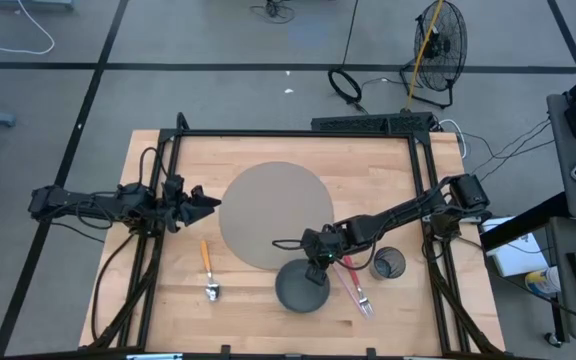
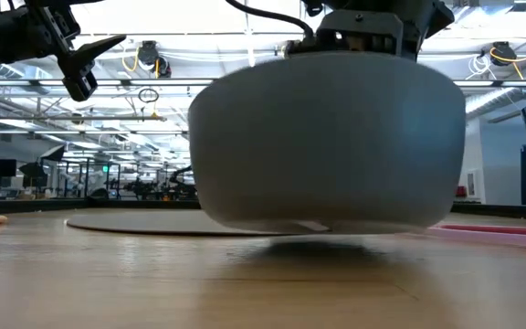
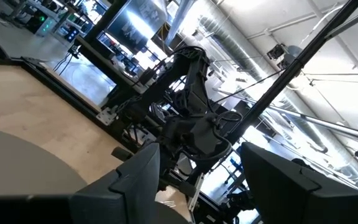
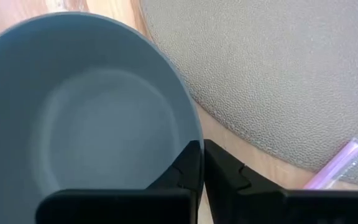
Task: Pick & Place Utensil
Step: Put the gray bowl on the brown mat
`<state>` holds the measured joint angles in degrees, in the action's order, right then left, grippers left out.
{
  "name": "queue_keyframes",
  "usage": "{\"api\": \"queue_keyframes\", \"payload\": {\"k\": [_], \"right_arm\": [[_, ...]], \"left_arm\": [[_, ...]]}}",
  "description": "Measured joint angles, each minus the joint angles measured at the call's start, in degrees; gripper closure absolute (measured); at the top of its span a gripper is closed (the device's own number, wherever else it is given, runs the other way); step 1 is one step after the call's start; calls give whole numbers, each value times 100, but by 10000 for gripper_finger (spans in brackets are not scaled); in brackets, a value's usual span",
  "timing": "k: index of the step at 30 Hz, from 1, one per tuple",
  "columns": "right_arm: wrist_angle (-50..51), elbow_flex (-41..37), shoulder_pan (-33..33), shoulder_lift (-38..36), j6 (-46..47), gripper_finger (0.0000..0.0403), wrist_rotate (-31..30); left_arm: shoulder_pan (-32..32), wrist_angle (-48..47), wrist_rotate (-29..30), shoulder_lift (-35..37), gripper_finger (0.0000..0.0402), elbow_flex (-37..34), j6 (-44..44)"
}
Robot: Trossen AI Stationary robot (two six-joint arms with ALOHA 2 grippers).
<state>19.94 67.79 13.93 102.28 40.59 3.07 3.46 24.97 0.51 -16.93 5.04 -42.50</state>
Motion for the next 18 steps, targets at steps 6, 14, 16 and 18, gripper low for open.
{"api": "queue_keyframes", "payload": {"k": [6, 14, 16, 18], "right_arm": [[-176, 0, -4, -31, 194, 400, 16], [-220, 4, -203, -510, 290, 402, 168], [-191, 4, -294, -743, 289, 402, 165], [-188, 5, -424, -986, 282, 402, 159]], "left_arm": [[0, -2, 0, 0, 172, 0, 2], [-1, -100, 0, -1, 172, 0, -4], [-2, -101, 0, 0, 172, 0, -4], [0, -103, 0, -2, 172, 0, -4]]}}
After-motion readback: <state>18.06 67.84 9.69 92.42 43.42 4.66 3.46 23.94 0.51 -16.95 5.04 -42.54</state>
